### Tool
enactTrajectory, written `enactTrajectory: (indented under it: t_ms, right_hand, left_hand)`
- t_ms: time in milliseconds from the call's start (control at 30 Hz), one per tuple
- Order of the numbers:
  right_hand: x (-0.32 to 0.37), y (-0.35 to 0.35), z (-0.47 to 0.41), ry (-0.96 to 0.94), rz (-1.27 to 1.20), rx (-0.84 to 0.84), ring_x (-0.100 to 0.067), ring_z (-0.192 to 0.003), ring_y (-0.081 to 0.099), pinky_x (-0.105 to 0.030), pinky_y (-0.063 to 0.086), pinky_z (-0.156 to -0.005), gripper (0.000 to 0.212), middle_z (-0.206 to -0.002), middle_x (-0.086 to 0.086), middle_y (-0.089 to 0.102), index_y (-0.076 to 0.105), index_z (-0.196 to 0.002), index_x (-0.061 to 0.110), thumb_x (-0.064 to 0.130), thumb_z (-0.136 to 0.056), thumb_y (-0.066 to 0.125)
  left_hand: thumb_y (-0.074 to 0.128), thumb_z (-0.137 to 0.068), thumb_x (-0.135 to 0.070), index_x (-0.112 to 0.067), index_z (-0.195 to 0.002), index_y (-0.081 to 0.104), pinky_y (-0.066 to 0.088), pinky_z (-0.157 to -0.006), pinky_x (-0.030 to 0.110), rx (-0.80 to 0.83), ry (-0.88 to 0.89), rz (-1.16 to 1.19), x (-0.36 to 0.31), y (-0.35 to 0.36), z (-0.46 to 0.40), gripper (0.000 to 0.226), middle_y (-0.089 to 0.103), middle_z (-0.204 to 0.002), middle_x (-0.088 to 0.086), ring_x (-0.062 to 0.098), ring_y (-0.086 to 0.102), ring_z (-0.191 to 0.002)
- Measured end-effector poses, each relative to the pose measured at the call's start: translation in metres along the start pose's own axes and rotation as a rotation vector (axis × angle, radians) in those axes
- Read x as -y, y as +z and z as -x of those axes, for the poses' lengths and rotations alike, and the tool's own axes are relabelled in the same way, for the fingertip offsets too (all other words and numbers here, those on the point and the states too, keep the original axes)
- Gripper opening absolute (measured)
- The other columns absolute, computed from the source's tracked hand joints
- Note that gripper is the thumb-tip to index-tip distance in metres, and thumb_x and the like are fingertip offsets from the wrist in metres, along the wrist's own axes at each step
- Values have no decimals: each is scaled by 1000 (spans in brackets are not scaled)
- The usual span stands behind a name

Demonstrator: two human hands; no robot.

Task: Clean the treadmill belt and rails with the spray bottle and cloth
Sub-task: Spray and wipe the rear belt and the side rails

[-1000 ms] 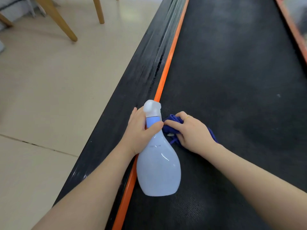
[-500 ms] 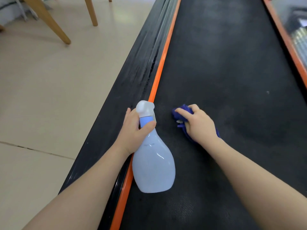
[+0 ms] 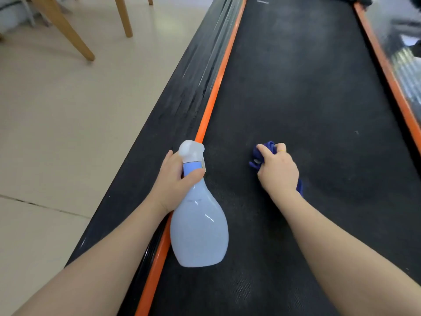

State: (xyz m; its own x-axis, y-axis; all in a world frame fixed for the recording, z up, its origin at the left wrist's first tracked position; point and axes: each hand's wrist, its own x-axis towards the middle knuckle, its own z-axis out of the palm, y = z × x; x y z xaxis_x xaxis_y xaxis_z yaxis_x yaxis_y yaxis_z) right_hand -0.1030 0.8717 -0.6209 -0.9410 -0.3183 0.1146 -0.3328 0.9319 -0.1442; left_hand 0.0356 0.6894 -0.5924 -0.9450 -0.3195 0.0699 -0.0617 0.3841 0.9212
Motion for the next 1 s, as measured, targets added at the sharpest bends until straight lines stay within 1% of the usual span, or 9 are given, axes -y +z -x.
enactTrajectory:
  t_ms: [67,167,300,367,567,667,733,833,1000]
  right_hand:
    - [28,3,11,-222,-32,86,-29,-79,48,-30,32,-60,45,-122,-10,42,51,-129,27,14,-87,49]
    - [43,4,18,-507,-112,168,-32,-87,54,-30,33,-61,46,-127,-9,44,50,-132,30,18,-88,51]
    - [42,10,-14,-355,-63,78,-30,-94,51,-32,31,-64,42,-122,-10,45,47,-133,26,18,-91,46]
    - [52,11,0,-281,-121,84,-31,-94,52,-34,37,-66,43,-119,-10,45,48,-130,24,16,-88,49]
    - [37,8,34,-685,-141,118,-32,-58,54,-31,37,-46,41,-86,-13,56,64,-111,20,14,-71,63]
    - [30,9,-9,-338,-56,59,-33,-78,51,-36,36,-58,35,-105,-13,50,55,-123,25,18,-89,48]
    - [25,11,-11,-222,-39,0,-27,-75,40,-34,29,-57,33,-109,-12,46,52,-125,23,17,-93,43]
    - [12,5,37,-349,-131,68,-25,-64,39,-28,25,-48,32,-100,-11,49,58,-116,19,11,-85,54]
    - [-27,-3,52,-474,-79,124,-34,-76,54,-32,36,-53,42,-111,-13,52,55,-126,25,12,-86,56]
  left_hand:
    - [50,-68,-39,-40,-62,51,39,-69,8,-13,-3,53,-2,-1,0,7,55,-62,-22,-5,50,-61]
    - [50,-64,-40,-45,-57,57,33,-53,4,-41,-5,84,0,-4,0,11,53,-58,-29,-8,47,-57]
    - [52,-72,-18,-36,-56,43,33,-52,3,-62,13,83,1,0,0,25,52,-55,-30,-10,46,-53]
    - [54,-71,-26,-35,-52,47,33,-52,4,-55,27,69,1,0,2,22,53,-56,-27,-10,45,-53]
    - [47,-66,-43,-36,-61,44,33,-54,5,-50,22,31,-5,-2,1,9,53,-59,-15,-9,48,-57]
    - [44,-67,-44,-29,-65,47,36,-60,5,-33,19,17,-7,-1,0,14,57,-64,-25,-7,50,-63]
    - [42,-65,-49,-20,-78,58,43,-78,21,-29,-4,-50,-5,1,-1,36,59,-75,-14,3,52,-75]
    - [37,-64,-56,-10,-92,61,36,-100,47,13,-34,-239,-12,4,-3,59,51,-80,-11,7,48,-78]
    - [53,-78,-41,-5,-90,58,45,-86,46,46,-256,-110,-34,10,3,38,51,-77,-3,13,50,-75]
